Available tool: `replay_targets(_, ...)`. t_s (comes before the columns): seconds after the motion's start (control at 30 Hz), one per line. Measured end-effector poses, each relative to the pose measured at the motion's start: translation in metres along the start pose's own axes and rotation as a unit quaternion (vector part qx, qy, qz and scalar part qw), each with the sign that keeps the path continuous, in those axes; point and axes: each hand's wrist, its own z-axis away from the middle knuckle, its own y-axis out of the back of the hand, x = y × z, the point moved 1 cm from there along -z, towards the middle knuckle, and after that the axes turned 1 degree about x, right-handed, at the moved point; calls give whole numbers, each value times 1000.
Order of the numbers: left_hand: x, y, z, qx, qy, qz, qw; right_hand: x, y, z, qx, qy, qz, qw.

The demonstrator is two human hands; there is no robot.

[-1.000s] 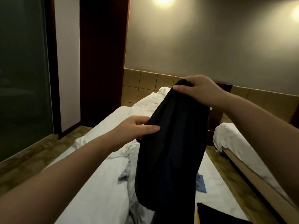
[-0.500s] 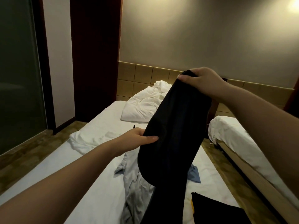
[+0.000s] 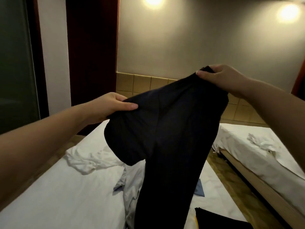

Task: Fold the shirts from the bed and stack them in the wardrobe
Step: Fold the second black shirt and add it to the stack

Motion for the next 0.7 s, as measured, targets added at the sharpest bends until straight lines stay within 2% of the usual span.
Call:
replay_targets(0.1, -12, 4, -2, -28, 51, -44, 997, 0, -3, 4, -5, -1, -61, 998)
replay_targets(0.13, -22, 0, 1, -59, 88, -93, 990, 1, -7, 6, -51, -7, -54, 997)
replay_targets(0.2, -43, -11, 9, -120, 153, -180, 964, 6, -17, 13, -206, -52, 19, 977)
replay_targets(0.27, -47, -12, 15, -85, 154, -182, 967, 10, -24, 21, -341, -119, 84, 929)
replay_targets(0.33, -40, -1, 16, -7, 114, -125, 986, 10, -24, 27, -400, -139, 94, 901)
replay_targets(0.4, -36, 6, 17, -5, 98, -65, 993, 9, -15, 25, -373, -124, 68, 917)
replay_targets(0.5, -40, 1, 26, -66, 103, -12, 992, 12, -10, 22, -300, -99, 45, 948)
replay_targets(0.53, -40, 3, 27, -61, 86, 3, 994, 15, -13, 23, -286, -98, 32, 953)
replay_targets(0.63, -37, 20, 21, 29, 22, 49, 998, 17, -21, 31, -203, -79, -21, 976)
replay_targets(0.7, -42, 18, 21, -3, 39, -2, 999, 16, -20, 35, -130, -63, -95, 985)
